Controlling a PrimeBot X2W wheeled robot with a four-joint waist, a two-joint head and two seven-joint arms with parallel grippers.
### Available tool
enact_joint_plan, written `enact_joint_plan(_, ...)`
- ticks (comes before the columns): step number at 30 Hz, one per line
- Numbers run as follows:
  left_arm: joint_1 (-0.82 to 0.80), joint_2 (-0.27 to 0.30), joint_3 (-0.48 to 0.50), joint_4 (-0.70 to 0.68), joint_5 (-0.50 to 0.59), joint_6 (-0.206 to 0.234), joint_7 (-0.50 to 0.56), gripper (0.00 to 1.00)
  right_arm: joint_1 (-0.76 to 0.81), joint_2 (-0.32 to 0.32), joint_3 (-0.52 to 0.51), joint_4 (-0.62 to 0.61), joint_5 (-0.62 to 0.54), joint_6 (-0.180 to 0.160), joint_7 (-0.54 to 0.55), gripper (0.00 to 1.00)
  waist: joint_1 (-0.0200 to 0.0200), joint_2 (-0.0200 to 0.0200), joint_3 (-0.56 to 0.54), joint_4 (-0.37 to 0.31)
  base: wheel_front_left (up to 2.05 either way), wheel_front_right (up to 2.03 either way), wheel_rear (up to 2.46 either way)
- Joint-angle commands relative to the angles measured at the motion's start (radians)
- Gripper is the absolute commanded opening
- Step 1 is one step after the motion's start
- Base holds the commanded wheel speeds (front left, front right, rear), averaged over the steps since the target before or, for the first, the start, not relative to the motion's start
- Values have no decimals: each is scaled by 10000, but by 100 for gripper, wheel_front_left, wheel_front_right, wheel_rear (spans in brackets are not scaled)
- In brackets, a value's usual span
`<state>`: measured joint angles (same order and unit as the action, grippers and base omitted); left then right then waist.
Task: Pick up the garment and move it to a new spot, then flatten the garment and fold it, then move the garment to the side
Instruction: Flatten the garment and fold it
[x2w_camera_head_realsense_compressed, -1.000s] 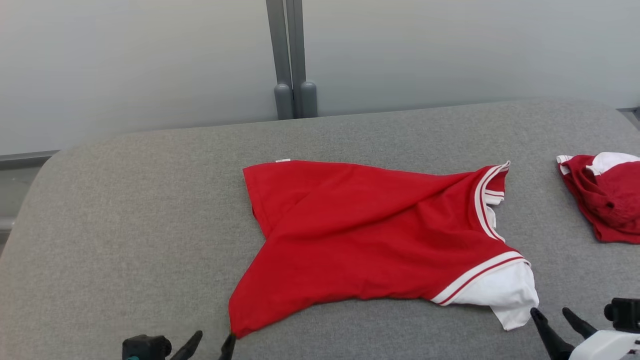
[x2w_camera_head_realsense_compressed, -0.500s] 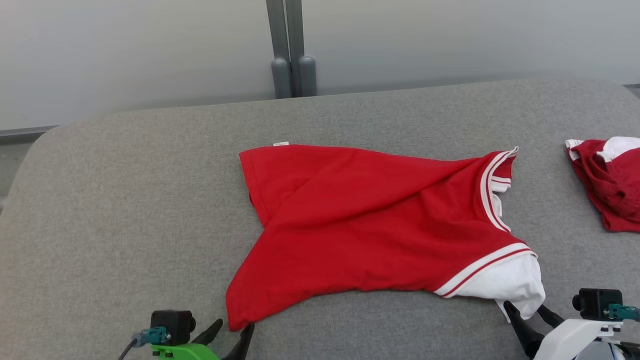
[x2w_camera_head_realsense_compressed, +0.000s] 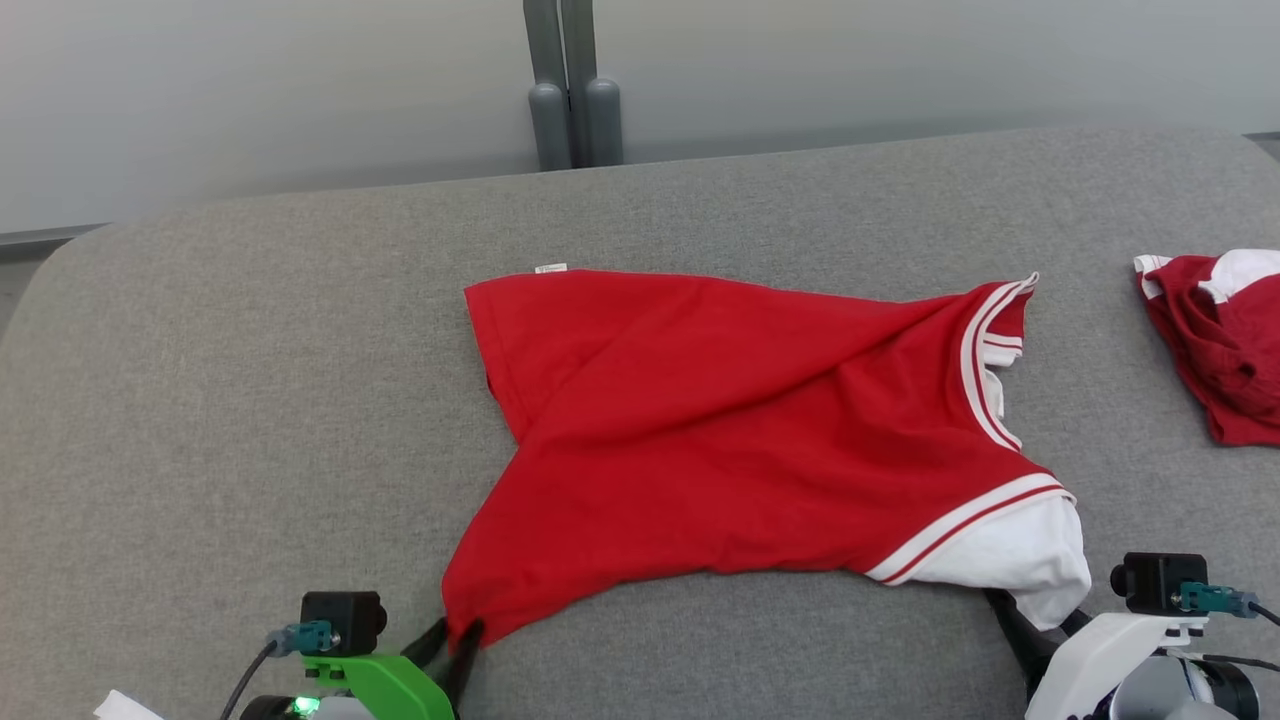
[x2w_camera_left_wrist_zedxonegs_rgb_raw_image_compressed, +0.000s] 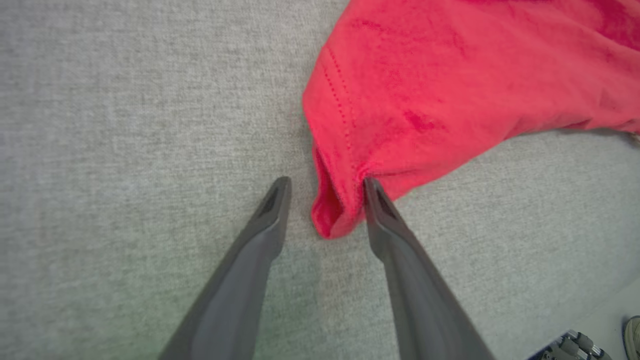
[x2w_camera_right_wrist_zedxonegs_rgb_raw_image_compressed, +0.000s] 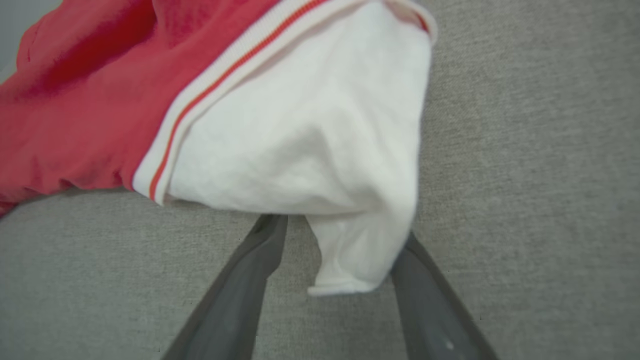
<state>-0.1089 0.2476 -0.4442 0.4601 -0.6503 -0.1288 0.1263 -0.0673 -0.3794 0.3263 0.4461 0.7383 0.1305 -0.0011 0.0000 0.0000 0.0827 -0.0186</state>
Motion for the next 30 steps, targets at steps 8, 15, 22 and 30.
enact_joint_plan(8,107,410,-513,-211,-774,-31,-668,0,95,-326,535,-153,560,5,-402,0,0,0,-418,56,0,0,0)
enact_joint_plan(15,801,1104,-169,-1558,-1342,18,-1079,0,767,-766,623,-1734,1597,5,-471,0,0,0,-849,96,0,0,0)
enact_joint_plan(22,709,1755,270,-3406,-1237,332,-986,0,874,-1653,282,-3921,2736,5,-114,0,0,0,-641,33,0,0,0)
enact_joint_plan(30,-2309,2019,707,-3336,-928,216,-936,0,-2275,-1518,439,-3791,3624,5,-273,0,0,0,1130,13,0,0,0)
